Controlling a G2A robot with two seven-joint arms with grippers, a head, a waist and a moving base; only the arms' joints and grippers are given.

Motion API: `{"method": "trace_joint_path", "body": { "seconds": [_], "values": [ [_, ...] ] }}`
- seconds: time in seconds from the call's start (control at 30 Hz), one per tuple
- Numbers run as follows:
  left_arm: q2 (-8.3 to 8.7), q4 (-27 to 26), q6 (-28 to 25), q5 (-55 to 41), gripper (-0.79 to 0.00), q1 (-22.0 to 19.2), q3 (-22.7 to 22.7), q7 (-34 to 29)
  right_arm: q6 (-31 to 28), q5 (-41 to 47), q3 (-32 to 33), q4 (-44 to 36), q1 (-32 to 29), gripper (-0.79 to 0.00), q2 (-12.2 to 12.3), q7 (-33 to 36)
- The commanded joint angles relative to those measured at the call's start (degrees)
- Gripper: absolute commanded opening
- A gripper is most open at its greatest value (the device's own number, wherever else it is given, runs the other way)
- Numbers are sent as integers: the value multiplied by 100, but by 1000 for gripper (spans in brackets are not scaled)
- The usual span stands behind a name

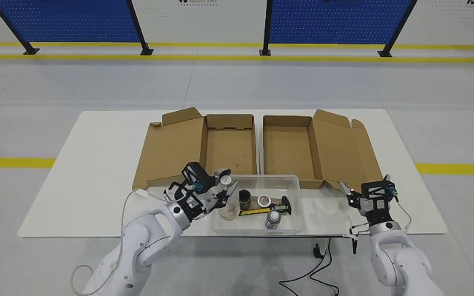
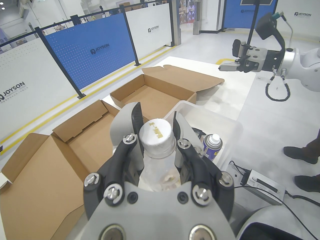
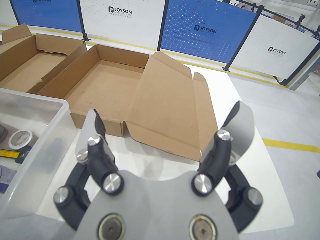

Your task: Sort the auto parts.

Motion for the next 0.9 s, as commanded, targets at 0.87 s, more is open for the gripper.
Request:
{"method": "trace_joint_path", "body": {
  "seconds": [0.87],
  "values": [
    [-329, 1260, 1423, 388, -785, -1722, 869, 185, 0, 0, 0, 0, 0, 0, 0, 0]
  ]
}}
